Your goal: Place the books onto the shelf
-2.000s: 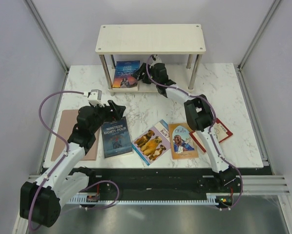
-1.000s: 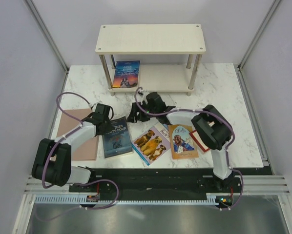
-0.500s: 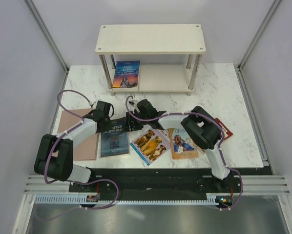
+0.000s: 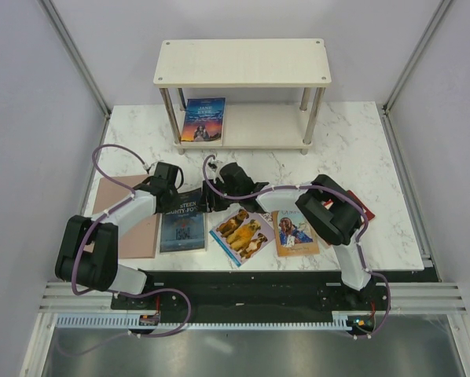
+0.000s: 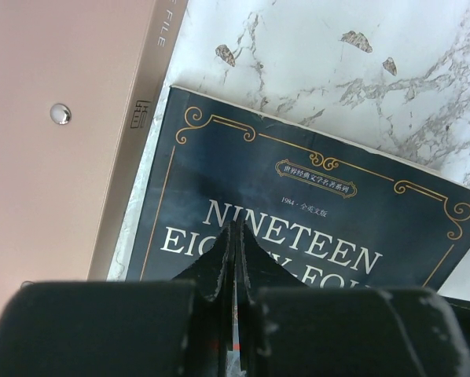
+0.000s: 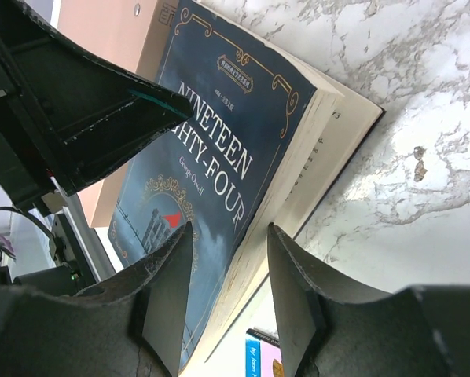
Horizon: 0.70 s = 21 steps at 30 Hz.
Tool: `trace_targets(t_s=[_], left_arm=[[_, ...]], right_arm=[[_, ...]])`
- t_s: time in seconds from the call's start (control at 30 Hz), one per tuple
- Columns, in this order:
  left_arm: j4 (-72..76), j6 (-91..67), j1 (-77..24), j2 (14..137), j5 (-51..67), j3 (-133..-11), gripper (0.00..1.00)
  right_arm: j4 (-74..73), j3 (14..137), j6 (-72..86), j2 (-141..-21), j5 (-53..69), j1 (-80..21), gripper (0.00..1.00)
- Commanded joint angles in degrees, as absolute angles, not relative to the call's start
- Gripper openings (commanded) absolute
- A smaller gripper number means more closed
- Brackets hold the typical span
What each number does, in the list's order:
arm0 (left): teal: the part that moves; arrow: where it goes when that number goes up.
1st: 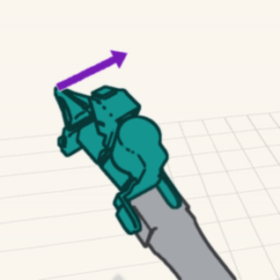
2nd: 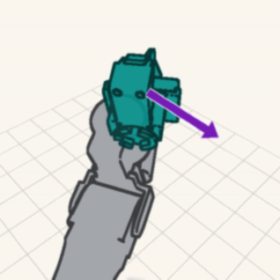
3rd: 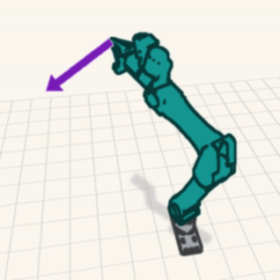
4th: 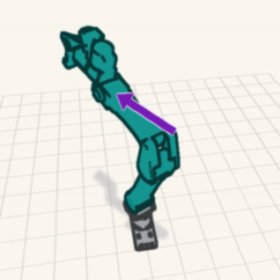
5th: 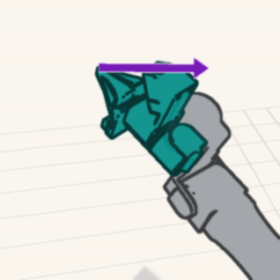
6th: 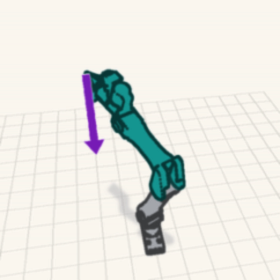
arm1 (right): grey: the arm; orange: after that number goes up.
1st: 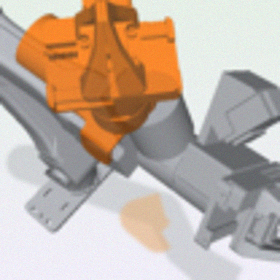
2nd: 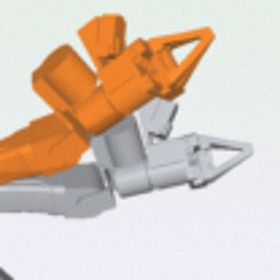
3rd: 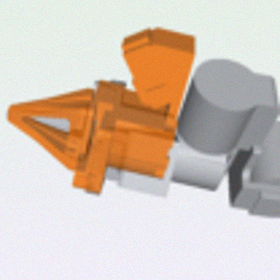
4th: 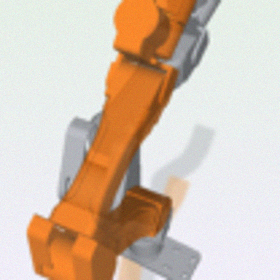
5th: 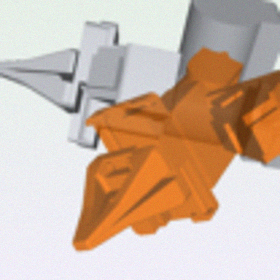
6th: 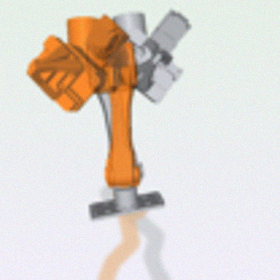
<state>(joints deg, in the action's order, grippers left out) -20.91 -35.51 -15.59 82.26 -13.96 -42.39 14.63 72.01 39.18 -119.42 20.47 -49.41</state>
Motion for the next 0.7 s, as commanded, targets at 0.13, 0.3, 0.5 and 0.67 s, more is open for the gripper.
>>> trace_targets(t_s=[0.13, 0.3, 0.5, 0.67], left_arm=[[-22.76, -34.54, -16.00, 86.57, -9.67, -40.08, 0.02], [-22.68, -34.54, -16.26, 86.92, -9.58, -40.25, 0.02], [-22.68, -34.19, -16.52, 86.75, -9.58, -40.52, 0.02], [-21.36, -32.00, -16.61, 79.31, -9.49, -40.43, 0.25]], right_arm=[[24.08, 74.88, 42.97, -120.94, 21.53, -50.98, 0.47], [25.24, 79.17, 43.24, -123.57, 20.92, -51.50, 0.48], [24.52, 83.84, 44.73, -129.55, 21.97, -52.21, 0.08], [22.24, 80.52, 39.83, -125.00, 18.73, -50.63, 0.00]])
